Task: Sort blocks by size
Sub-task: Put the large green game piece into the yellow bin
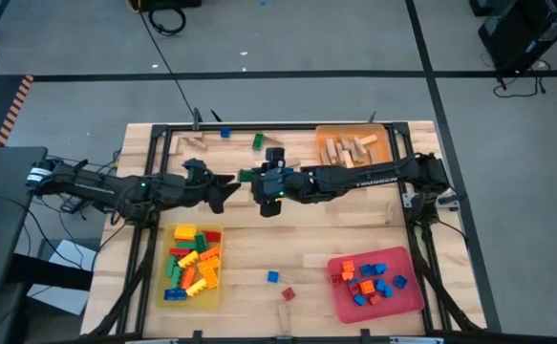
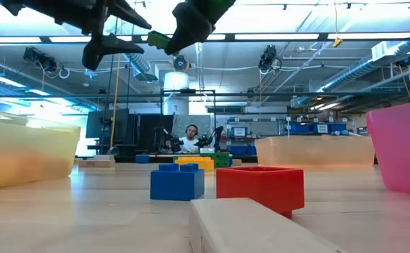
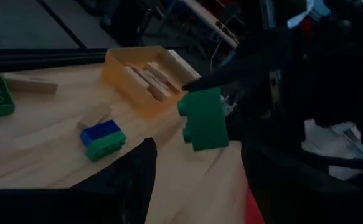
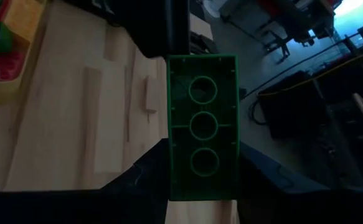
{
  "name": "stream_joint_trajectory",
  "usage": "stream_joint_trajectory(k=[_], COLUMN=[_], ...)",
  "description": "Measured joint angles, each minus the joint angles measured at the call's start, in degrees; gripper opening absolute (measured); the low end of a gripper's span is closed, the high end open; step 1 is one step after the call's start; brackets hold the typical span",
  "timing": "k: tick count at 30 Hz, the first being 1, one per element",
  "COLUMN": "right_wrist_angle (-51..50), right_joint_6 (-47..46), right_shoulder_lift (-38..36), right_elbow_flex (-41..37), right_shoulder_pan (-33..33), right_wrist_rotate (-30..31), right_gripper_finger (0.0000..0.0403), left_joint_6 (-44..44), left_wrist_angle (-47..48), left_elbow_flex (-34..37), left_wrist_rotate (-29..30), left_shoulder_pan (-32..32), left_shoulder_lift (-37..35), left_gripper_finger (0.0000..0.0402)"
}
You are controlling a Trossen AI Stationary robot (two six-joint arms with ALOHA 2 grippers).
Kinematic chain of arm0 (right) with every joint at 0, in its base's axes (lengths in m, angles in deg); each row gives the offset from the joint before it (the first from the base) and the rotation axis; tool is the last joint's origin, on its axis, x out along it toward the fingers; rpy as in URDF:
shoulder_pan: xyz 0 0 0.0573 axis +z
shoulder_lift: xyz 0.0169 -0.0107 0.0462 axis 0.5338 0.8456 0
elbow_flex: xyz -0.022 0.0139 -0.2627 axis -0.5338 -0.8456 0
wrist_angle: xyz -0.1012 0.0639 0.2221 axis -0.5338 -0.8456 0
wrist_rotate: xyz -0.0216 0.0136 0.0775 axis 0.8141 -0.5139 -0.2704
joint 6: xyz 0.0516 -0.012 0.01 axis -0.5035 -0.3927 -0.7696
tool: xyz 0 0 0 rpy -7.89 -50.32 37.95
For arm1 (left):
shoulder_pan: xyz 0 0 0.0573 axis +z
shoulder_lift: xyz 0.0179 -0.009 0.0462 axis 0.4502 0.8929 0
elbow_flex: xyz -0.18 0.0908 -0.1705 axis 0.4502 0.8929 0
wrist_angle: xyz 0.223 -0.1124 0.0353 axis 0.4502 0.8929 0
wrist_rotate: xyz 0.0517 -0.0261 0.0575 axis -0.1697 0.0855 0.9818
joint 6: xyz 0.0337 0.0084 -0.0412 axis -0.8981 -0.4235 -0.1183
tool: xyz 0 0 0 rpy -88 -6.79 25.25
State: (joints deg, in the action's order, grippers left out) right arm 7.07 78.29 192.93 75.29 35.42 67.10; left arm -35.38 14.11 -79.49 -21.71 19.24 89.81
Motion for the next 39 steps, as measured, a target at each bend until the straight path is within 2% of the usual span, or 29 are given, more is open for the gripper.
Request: stream_joint_trajectory(k=[4,16,20,26,28,34,39], right_wrist_angle=[-0.1,-0.1,-0.1,-0.6,-0.5,-1.1,-5.0], right_joint_6=[0.0,0.0,0.0,-1.3,-2.3,-4.9,-10.2], right_shoulder_lift=[0.1,0.1,0.1,0.1,0.1,0.1,-0.3], right_elbow_flex=[0.0,0.0,0.0,0.0,0.0,0.0,0.0], right_shoulder_pan=[0.0,0.0,0.0,0.0,0.0,0.1,0.3], right_wrist_rotate=[-1.1,-2.0,-2.0,-1.8,-1.7,0.3,3.1], right_gripper_finger=[0.0151,0.0151,0.0151,0.0155,0.0176,0.0267,0.0318], left_joint_6=[0.7,4.3,4.3,4.5,4.5,0.1,-2.1], left_wrist_angle=[-1.9,-9.5,-12.1,-13.3,-13.6,-12.7,-9.2], left_elbow_flex=[0.0,0.0,0.0,0.0,0.0,0.0,0.0], left_wrist_rotate=[-0.1,-6.6,-6.4,-5.9,-6.0,-5.9,-5.9], left_shoulder_pan=[1.7,5.7,5.7,5.7,5.7,5.7,5.7], left_shoulder_lift=[1.4,8.0,9.3,9.3,9.3,8.9,5.5], left_gripper_finger=[0.0241,0.0235,0.0199,0.0108,0.0094,0.0094,0.0094])
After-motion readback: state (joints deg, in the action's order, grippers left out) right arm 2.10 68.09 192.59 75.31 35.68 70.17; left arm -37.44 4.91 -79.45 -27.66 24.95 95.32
